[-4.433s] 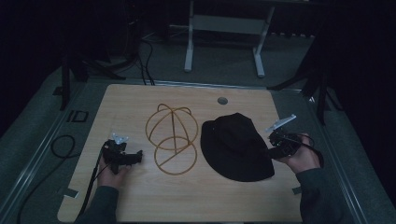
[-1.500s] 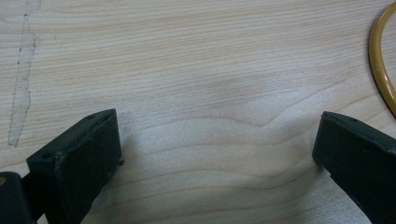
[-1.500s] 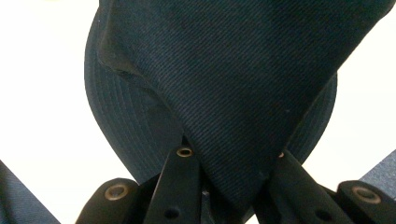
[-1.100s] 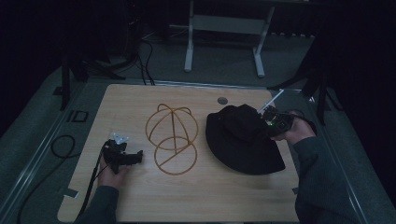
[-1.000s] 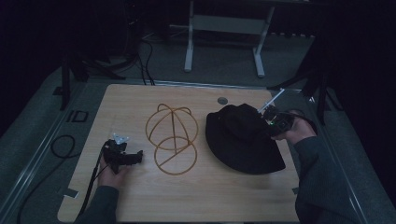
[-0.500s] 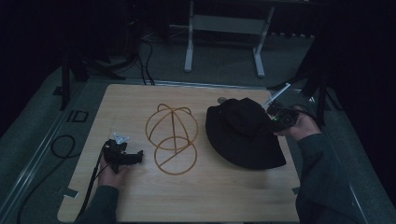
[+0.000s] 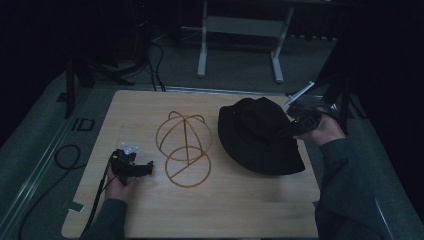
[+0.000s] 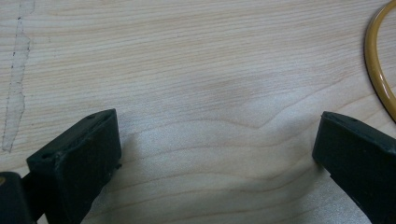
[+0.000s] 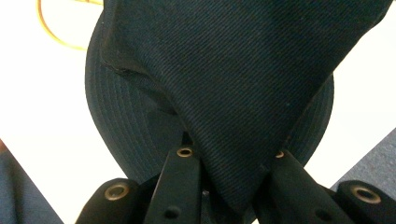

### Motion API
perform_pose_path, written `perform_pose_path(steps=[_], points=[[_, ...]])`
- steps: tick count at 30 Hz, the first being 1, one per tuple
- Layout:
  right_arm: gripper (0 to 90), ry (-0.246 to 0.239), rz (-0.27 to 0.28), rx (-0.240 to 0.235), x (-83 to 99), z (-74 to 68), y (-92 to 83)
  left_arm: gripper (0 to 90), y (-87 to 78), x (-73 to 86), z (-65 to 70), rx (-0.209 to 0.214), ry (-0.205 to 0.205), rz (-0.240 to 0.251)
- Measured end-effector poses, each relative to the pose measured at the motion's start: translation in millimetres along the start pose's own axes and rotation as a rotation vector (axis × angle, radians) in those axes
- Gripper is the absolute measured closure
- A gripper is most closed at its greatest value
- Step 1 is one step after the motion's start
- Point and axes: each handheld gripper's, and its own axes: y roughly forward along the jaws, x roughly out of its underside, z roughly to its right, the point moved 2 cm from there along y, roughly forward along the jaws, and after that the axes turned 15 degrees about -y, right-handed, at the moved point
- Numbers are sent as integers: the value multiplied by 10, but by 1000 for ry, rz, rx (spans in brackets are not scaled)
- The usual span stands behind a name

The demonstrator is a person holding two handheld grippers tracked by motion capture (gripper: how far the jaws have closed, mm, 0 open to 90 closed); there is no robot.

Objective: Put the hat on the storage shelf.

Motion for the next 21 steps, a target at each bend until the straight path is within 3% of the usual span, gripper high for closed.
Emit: perform_pose_path(steps=[8, 21], points=[[844, 17, 50, 12, -42, 70, -101, 13, -1, 0, 0, 0, 0, -1], [844, 2, 70, 0, -138, 74, -165, 13, -1, 0, 0, 0, 0, -1]])
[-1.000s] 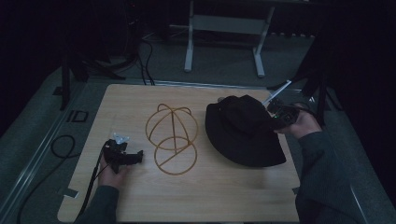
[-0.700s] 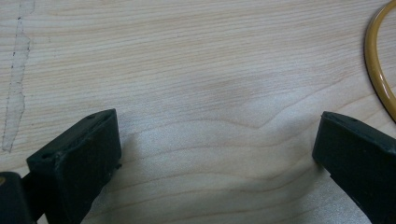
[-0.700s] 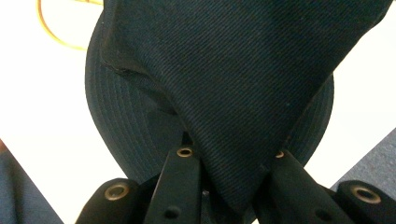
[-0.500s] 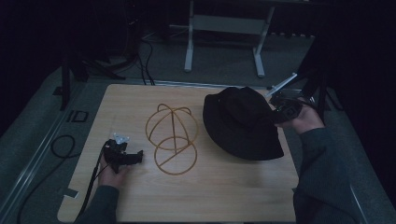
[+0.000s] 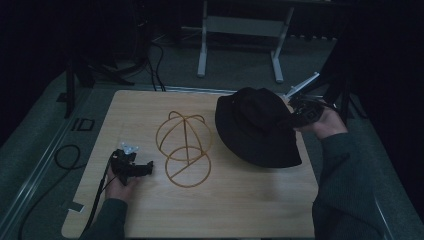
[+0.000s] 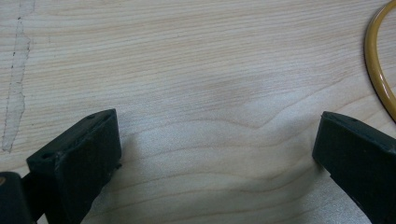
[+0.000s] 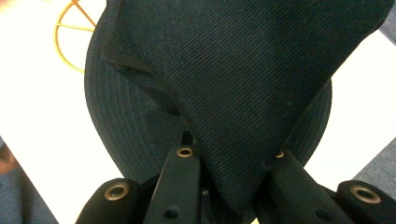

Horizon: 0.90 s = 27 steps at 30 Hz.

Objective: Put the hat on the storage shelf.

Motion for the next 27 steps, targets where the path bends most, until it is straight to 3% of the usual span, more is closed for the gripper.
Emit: perform_pose_path(steps=[27], points=[[845, -49, 29, 0, -269, -2, -152, 13, -1, 0, -1, 0, 2, -2]])
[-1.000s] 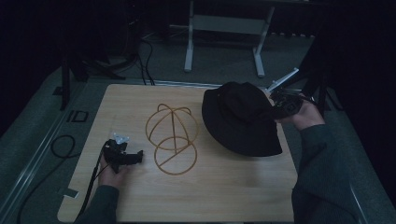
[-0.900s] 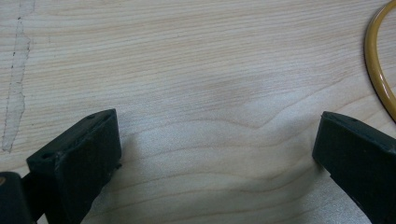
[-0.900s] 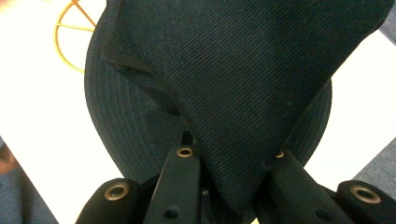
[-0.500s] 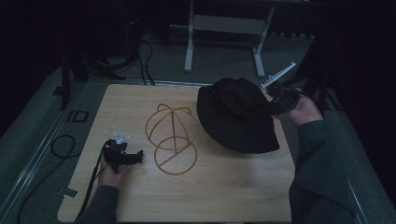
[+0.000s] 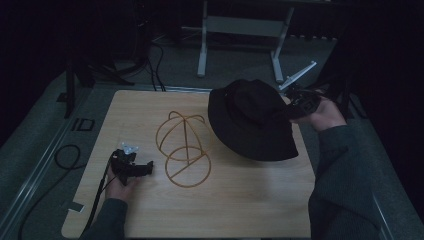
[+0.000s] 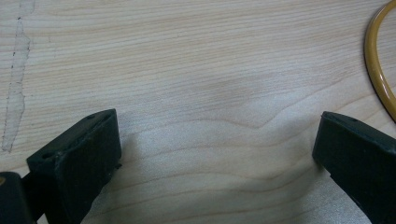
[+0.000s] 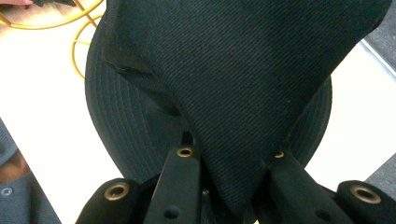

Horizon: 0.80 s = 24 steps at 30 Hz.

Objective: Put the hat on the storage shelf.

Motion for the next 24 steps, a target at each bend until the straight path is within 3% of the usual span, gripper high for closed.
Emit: perform_pose_path(steps=[24], points=[[846, -44, 32, -2, -192, -6, -210, 13, 0, -1, -1, 0, 2, 0]])
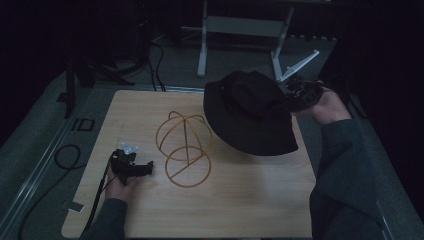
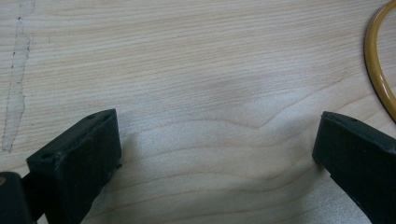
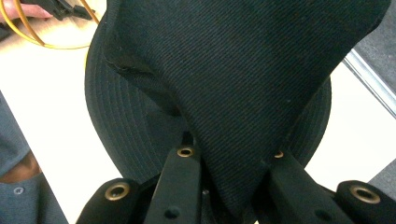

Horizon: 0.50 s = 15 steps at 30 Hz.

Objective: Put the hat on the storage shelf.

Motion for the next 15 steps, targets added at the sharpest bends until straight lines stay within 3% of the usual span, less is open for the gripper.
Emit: perform_pose_path(steps=[15], points=[[846, -28, 11, -1, -156, -26, -49, 12, 0, 0, 1, 0, -1, 0]])
